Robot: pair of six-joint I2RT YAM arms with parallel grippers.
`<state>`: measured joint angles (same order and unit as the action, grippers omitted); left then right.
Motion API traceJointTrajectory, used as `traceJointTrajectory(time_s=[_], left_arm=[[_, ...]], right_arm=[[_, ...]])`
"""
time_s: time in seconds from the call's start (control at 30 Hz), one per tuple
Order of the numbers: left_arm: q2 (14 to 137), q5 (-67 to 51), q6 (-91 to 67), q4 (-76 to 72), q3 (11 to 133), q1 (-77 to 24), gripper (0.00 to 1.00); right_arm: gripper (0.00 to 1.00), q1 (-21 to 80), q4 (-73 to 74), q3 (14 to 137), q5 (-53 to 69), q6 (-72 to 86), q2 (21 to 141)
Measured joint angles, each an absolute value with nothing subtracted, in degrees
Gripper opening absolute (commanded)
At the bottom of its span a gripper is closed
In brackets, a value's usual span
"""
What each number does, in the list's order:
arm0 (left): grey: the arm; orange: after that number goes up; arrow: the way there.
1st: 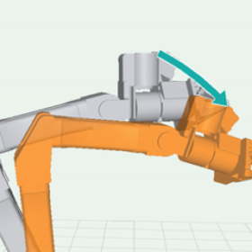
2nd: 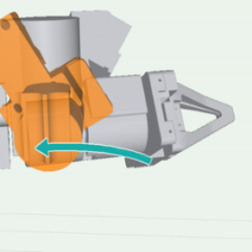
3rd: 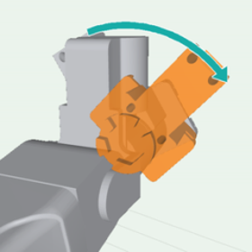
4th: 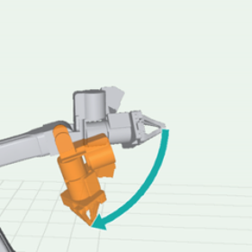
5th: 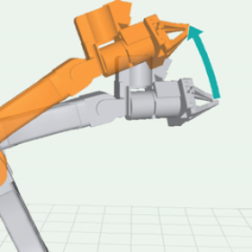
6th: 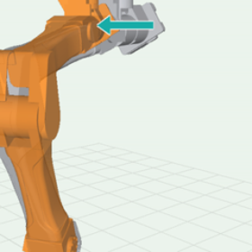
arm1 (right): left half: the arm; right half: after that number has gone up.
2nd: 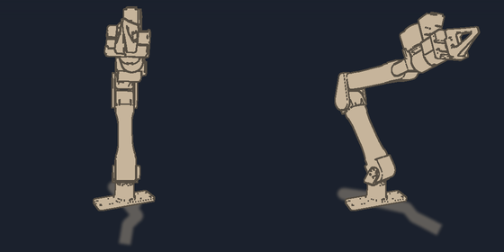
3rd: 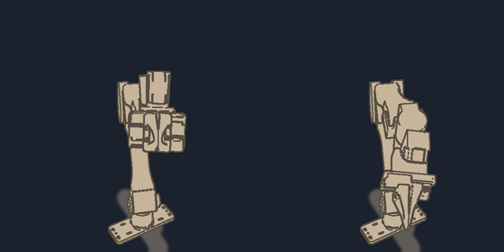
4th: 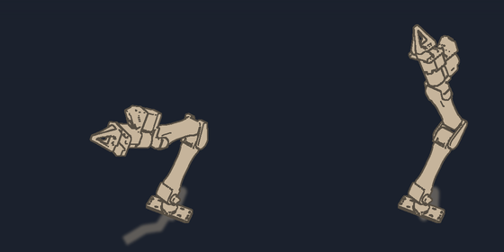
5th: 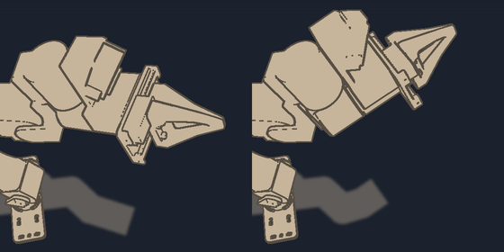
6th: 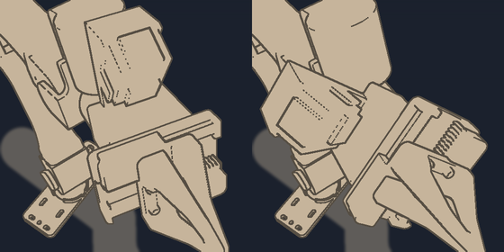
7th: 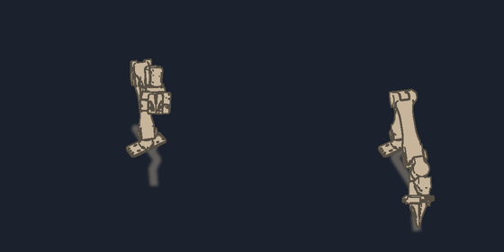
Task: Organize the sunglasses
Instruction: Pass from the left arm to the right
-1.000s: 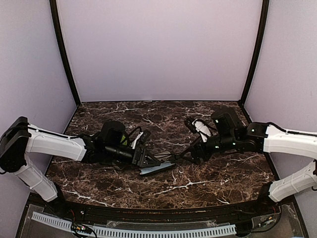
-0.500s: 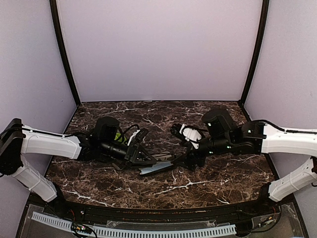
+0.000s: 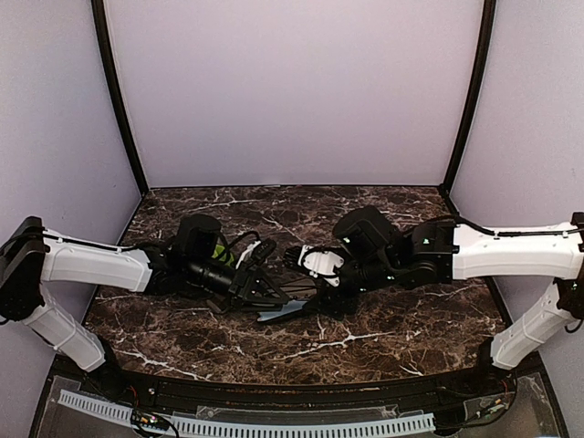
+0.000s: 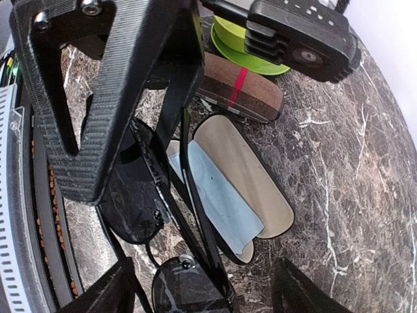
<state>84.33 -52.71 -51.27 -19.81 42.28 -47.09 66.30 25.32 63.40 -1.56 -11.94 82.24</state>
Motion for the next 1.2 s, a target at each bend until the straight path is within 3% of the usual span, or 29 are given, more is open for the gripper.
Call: traceJointTrajectory(time_s=[0.27,0.97,1.2], left_arm=[[85.19,-53.78,-51.79,-20.1,42.28,-47.09,0.26],[86.91,-55.2,-54.89,-22.92,42.28,-46.85,0.26],[87.79,-55.48,-56.62,-24.8,42.28,-46.76,0.41]], right_arm=[[0.5,67.2,27.46,64.95,-2.66,-13.32,83.29],[0.28,68.73,29.85,66.04,-3.64,-15.4,83.74],[0.23,68.88,30.5,66.06,-3.75,-15.81,83.74]])
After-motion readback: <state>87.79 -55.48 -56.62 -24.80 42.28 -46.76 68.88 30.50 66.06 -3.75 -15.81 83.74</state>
